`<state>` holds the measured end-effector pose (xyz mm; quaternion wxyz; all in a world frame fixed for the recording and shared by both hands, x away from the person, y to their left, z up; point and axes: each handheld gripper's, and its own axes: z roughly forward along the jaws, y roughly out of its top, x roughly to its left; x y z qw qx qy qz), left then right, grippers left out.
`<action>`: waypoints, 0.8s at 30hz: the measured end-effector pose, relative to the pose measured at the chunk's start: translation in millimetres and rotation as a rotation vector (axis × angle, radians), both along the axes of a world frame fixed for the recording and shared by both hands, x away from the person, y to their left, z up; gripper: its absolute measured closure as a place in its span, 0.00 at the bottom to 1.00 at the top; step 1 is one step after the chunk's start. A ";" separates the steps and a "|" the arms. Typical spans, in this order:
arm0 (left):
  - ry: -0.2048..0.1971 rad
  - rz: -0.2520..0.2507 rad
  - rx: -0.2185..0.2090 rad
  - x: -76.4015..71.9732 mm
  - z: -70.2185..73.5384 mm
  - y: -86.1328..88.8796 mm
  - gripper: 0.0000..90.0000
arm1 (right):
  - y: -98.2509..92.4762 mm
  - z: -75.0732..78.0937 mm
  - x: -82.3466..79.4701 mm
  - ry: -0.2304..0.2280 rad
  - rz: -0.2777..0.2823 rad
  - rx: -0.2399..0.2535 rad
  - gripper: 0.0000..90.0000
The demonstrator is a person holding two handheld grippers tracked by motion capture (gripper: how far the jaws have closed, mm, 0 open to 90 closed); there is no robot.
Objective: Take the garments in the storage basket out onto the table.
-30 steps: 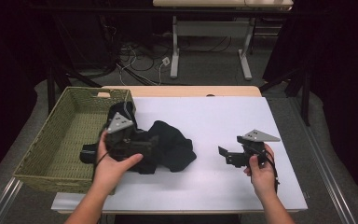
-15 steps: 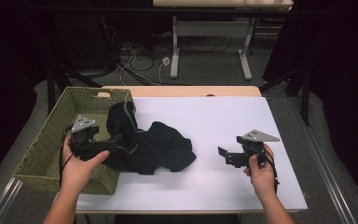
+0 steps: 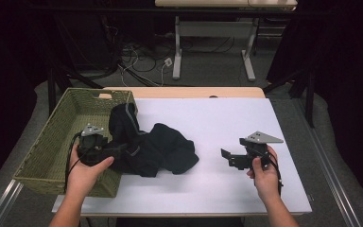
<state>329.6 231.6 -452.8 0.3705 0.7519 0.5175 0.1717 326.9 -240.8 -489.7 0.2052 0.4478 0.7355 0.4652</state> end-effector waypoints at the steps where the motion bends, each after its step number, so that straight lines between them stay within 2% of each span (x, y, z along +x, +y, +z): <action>1: 0.008 0.000 0.005 0.1 -1.0 0.2 0.29 | 0.1 -0.1 0.1 0.000 0.002 -0.001 0.14; 2: 0.015 0.002 0.020 0.3 -2.0 0.2 0.31 | 0.1 -0.3 0.3 -0.001 0.003 -0.001 0.14; 3: 0.022 -0.011 0.009 0.3 -3.3 0.1 0.34 | 0.0 -0.3 0.3 -0.002 0.003 -0.001 0.14; 4: 0.036 -0.022 0.005 0.2 -4.4 0.4 0.46 | 0.2 -0.3 0.4 -0.002 0.004 0.000 0.14; 6: 0.044 -0.010 0.010 -0.3 -6.1 1.7 0.53 | 0.2 -0.2 0.2 -0.003 0.004 -0.001 0.14; 7: 0.040 -0.005 0.032 -0.7 -6.4 2.1 0.62 | 0.0 -0.2 0.3 -0.003 0.004 -0.001 0.14; 9: 0.044 0.005 0.013 -1.2 -6.6 4.3 0.68 | 0.1 -0.3 0.3 -0.001 0.003 0.000 0.14; 12: 0.043 0.015 -0.016 -1.9 -5.9 6.0 0.69 | 0.1 -0.1 0.1 0.001 0.002 0.003 0.14; 17: 0.033 0.016 -0.004 -3.6 -2.2 5.8 0.71 | -1.3 0.1 0.0 0.004 0.002 0.006 0.14; 22: -0.011 0.002 0.029 -7.1 12.4 3.4 0.83 | -2.4 0.0 0.2 -0.002 -0.001 0.008 0.14; 24: -0.047 -0.001 0.045 -7.8 18.9 -1.5 0.85 | -2.6 0.1 -0.1 -0.001 -0.003 0.008 0.14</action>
